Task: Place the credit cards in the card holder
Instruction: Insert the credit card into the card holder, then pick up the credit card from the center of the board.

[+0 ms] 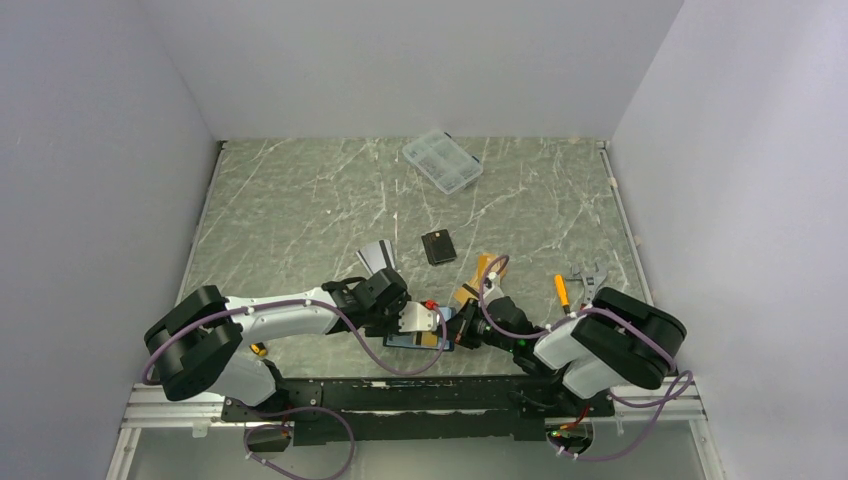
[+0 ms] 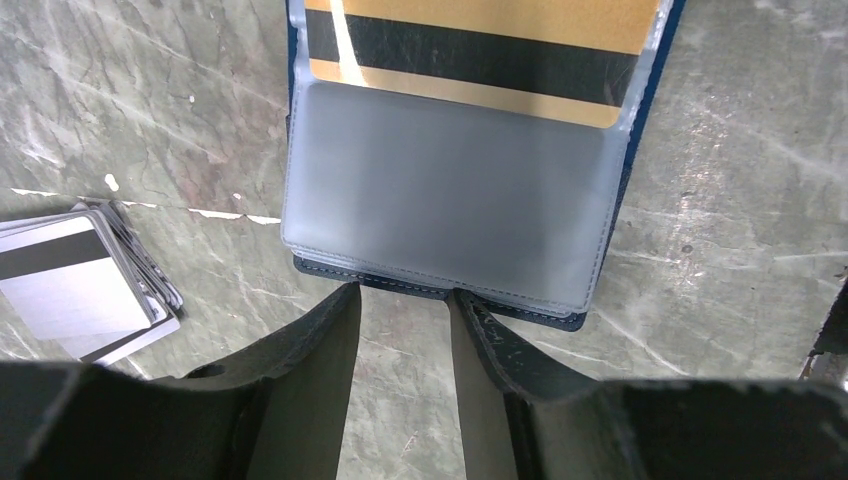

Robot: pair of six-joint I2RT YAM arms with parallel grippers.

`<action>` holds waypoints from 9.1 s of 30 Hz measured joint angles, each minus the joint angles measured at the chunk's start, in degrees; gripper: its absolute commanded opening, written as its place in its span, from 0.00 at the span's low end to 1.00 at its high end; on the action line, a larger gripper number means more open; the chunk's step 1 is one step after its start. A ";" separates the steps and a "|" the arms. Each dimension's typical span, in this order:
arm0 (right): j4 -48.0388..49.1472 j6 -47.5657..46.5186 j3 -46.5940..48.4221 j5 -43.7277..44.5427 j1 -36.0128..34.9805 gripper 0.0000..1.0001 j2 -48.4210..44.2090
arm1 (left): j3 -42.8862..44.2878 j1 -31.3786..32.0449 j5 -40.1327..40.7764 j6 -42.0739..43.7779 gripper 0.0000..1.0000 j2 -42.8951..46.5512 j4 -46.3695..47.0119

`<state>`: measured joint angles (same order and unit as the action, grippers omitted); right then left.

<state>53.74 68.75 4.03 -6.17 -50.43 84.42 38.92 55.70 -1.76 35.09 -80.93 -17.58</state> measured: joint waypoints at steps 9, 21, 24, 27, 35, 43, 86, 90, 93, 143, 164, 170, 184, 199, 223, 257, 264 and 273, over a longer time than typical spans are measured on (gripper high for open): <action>-3.50 0.39 0.81 1.64 0.00 0.00 -1.68 | 0.00 0.28 0.22 0.00 0.43 -0.02 -0.09; -0.42 2.49 2.03 4.24 -2.56 0.00 2.21 | 0.00 0.59 0.52 0.02 0.41 -0.04 -0.20; -1.22 2.75 2.03 4.63 -2.93 0.00 1.38 | 0.00 0.66 0.59 0.02 0.41 -0.07 -0.22; -3.89 2.84 1.99 4.98 -3.41 0.00 -1.29 | 0.00 0.68 0.59 0.02 0.41 -0.09 -0.24; -6.16 2.89 2.05 4.50 -3.54 0.00 -1.62 | 0.11 0.81 0.61 0.02 0.40 -0.17 -0.42; -4.39 2.19 3.50 1.16 -2.25 0.00 1.46 | 0.11 0.85 0.61 0.02 0.39 -0.17 -0.48; -65.94 -12.17 43.17 18.84 -14.73 0.87 6.12 | 8.41 -27.96 -16.22 2.38 0.73 18.82 -24.55; -72.08 -12.24 48.74 23.43 -17.35 0.87 10.34 | 8.94 -29.77 -16.61 2.91 0.72 20.65 -28.39; -77.09 -12.02 52.96 26.40 -18.80 0.86 13.53 | 9.16 -30.51 -16.61 3.13 0.73 21.97 -31.15; -83.60 -18.34 52.74 27.54 -8.74 0.79 -9.77 | 16.55 -33.94 4.37 -2.84 0.99 31.06 -39.50; -81.68 -18.29 34.64 20.63 3.87 0.78 -19.85 | 12.35 -33.53 -12.26 -1.29 0.90 25.42 -39.60; -74.64 -18.43 27.74 13.92 3.85 0.81 -20.87 | 8.66 -26.45 -11.85 -1.79 0.90 21.14 -34.60; -76.72 -19.34 27.45 13.92 13.22 0.69 -27.43 | 8.59 -18.86 -10.67 -2.93 0.89 14.34 -29.16; -70.38 -28.76 32.57 3.78 38.34 0.65 -12.61 | 33.40 -17.73 -13.44 -4.90 0.89 -7.37 -29.86; -61.68 -28.09 29.24 -10.86 44.09 0.51 -13.35 | 59.71 -16.55 -19.82 -14.86 0.87 -39.87 -22.60; -45.38 -25.66 57.11 -26.12 37.24 0.46 28.15 | 60.11 -22.27 -15.85 -13.44 0.85 -44.39 -15.10; -42.99 -24.35 53.27 -27.32 36.26 0.34 28.15 | 60.11 -21.51 -15.02 -13.03 0.85 -44.50 -14.34; -38.51 -22.58 50.53 -28.92 36.02 0.34 28.13 | 60.11 -20.20 -13.46 -11.80 0.84 -44.57 -13.90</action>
<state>15.22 46.17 54.57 -35.09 -14.41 112.55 99.02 35.51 -15.22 23.29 -125.49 -31.48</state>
